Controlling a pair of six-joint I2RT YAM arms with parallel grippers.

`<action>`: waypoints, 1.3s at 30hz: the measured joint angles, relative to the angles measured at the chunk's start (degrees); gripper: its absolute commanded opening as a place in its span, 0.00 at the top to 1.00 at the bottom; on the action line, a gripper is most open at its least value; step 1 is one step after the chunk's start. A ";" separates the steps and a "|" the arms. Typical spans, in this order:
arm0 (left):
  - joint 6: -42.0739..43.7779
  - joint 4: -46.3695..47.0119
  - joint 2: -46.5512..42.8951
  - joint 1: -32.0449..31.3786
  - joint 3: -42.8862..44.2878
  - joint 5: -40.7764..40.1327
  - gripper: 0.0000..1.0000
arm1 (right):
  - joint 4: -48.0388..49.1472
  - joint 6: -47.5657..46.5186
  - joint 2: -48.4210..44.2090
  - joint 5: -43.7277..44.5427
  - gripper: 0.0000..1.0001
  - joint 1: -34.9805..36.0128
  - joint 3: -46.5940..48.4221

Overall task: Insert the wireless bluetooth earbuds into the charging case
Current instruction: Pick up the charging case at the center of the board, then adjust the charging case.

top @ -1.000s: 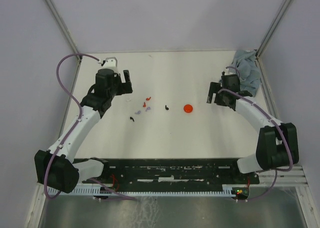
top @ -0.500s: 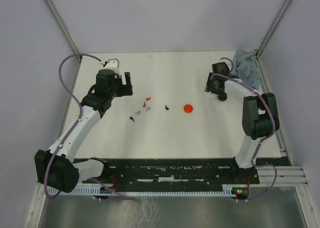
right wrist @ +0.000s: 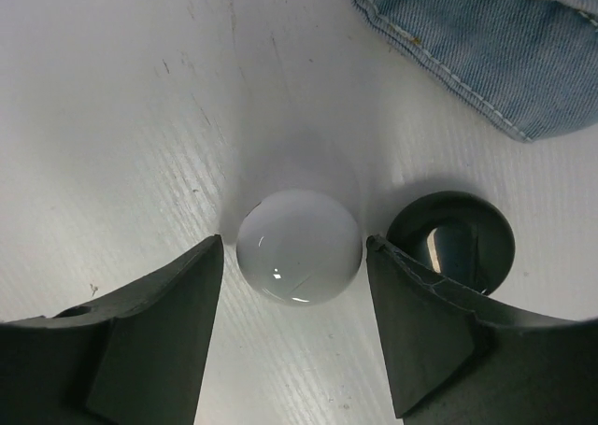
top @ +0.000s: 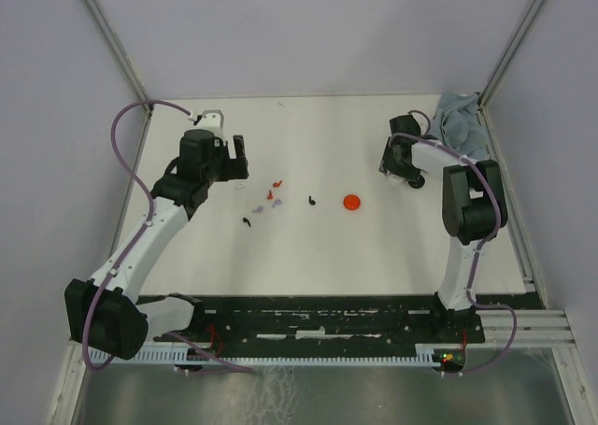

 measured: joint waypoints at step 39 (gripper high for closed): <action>-6.12 0.68 -0.20 0.00 -1.25 33.46 0.12 | -8.26 -22.99 -27.65 -12.15 0.48 19.74 -7.19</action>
